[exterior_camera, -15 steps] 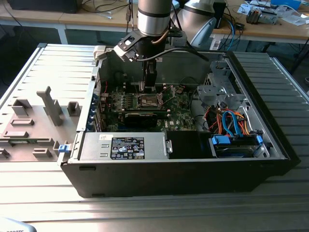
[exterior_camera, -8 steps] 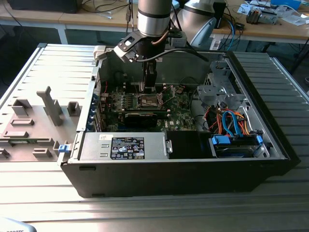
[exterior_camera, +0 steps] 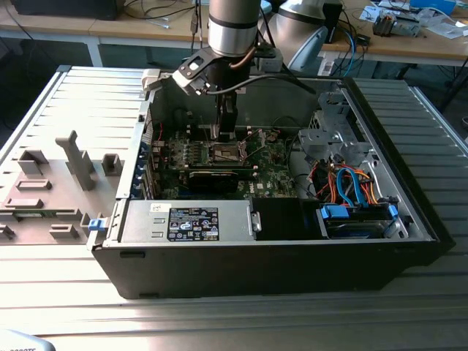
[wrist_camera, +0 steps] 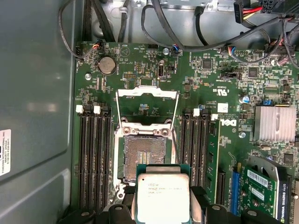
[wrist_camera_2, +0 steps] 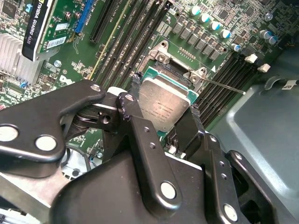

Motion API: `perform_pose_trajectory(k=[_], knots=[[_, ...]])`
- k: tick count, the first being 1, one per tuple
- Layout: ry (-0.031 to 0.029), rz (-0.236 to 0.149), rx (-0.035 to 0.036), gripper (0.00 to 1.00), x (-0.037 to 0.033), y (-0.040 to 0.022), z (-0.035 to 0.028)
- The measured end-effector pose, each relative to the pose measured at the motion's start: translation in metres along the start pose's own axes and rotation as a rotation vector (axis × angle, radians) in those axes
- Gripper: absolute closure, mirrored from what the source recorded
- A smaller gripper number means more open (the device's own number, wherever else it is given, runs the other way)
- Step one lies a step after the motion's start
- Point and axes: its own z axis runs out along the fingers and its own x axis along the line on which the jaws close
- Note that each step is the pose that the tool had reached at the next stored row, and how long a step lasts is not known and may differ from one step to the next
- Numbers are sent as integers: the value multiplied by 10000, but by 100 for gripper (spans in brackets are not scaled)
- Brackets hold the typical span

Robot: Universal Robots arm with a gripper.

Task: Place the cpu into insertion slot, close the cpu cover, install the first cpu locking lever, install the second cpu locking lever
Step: 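Place the cpu into insertion slot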

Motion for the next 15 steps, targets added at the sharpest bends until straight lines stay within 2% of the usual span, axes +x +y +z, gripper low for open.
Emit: perform_pose_trajectory(k=[15], knots=[[0, 0, 0, 45, 1, 1, 28]])
